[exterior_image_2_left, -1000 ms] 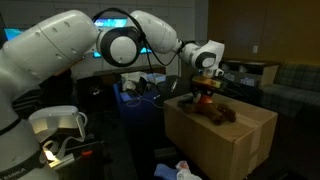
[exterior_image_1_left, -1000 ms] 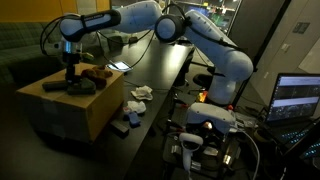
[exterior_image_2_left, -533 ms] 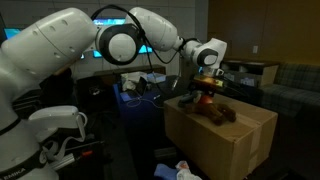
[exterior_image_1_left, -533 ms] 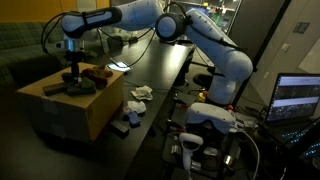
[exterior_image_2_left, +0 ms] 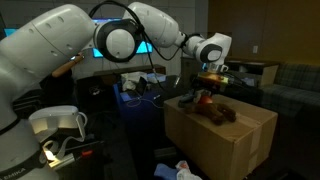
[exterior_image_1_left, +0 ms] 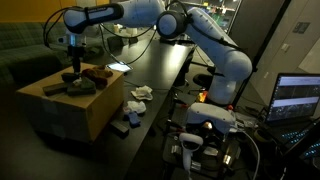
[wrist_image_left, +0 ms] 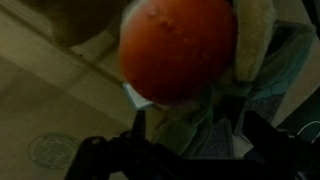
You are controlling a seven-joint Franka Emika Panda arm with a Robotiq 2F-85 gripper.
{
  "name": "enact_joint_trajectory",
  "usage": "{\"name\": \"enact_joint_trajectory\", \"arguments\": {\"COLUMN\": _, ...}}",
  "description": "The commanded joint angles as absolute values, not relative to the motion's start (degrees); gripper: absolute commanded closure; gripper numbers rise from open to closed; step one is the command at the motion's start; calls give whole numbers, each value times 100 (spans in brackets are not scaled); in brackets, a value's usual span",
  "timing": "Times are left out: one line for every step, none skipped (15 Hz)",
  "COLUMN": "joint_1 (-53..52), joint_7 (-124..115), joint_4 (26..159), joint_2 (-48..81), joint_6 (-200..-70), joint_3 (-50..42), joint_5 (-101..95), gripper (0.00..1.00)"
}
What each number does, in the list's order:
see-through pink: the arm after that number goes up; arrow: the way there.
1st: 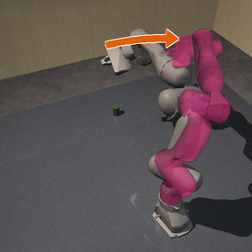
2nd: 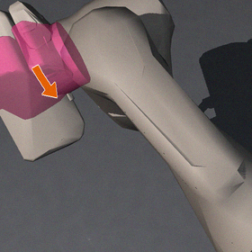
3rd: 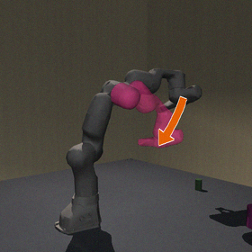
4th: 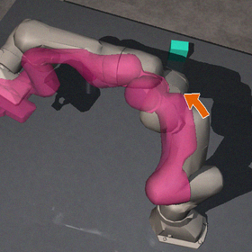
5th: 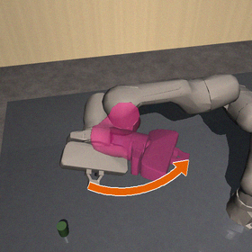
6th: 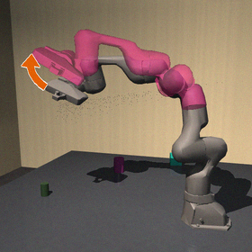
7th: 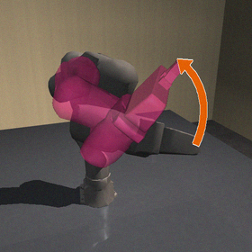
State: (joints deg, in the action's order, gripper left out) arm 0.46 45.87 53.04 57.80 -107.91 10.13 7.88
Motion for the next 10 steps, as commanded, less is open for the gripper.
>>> {"name": "enact_joint_trajectory", "arguments": {"joint_1": 33, "joint_7": 4619, "joint_4": 5447, "joint_2": 5708, "joint_6": -11270, "joint_3": 921, "joint_5": 698, "gripper": 0}}
{"name": "enact_joint_trajectory", "arguments": {"joint_1": 14, "joint_7": 4582, "joint_4": 5453, "joint_2": 5738, "joint_6": -11415, "joint_3": 883, "joint_5": 689, "gripper": 0}}
{"name": "enact_joint_trajectory", "arguments": {"joint_1": -3, "joint_7": 4580, "joint_4": 5461, "joint_2": 5766, "joint_6": -11511, "joint_3": 843, "joint_5": 665, "gripper": 11}}
{"name": "enact_joint_trajectory", "arguments": {"joint_1": 11, "joint_7": 4545, "joint_4": 5455, "joint_2": 5791, "joint_6": -11589, "joint_3": 865, "joint_5": 590, "gripper": 22}}
{"name": "enact_joint_trajectory", "arguments": {"joint_1": 20, "joint_7": 4552, "joint_4": 5473, "joint_2": 5797, "joint_6": -11633, "joint_3": 859, "joint_5": 565, "gripper": 34}}
{"name": "enact_joint_trajectory", "arguments": {"joint_1": 23, "joint_7": 4546, "joint_4": 5497, "joint_2": 5806, "joint_6": -11679, "joint_3": 854, "joint_5": 528, "gripper": 42}}
{"name": "enact_joint_trajectory", "arguments": {"joint_1": 31, "joint_7": 4545, "joint_4": 5518, "joint_2": 5802, "joint_6": -11698, "joint_3": 852, "joint_5": 508, "gripper": 50}}
{"name": "enact_joint_trajectory", "arguments": {"joint_1": 25, "joint_7": 4528, "joint_4": 5525, "joint_2": 5809, "joint_6": -11721, "joint_3": 837, "joint_5": 470, "gripper": 58}}
{"name": "enact_joint_trajectory", "arguments": {"joint_1": 24, "joint_7": 4511, "joint_4": 5535, "joint_2": 5807, "joint_6": -11741, "joint_3": 829, "joint_5": 434, "gripper": 65}}
{"name": "enact_joint_trajectory", "arguments": {"joint_1": 23, "joint_7": 4491, "joint_4": 5537, "joint_2": 5809, "joint_6": -11766, "joint_3": 824, "joint_5": 407, "gripper": 73}}
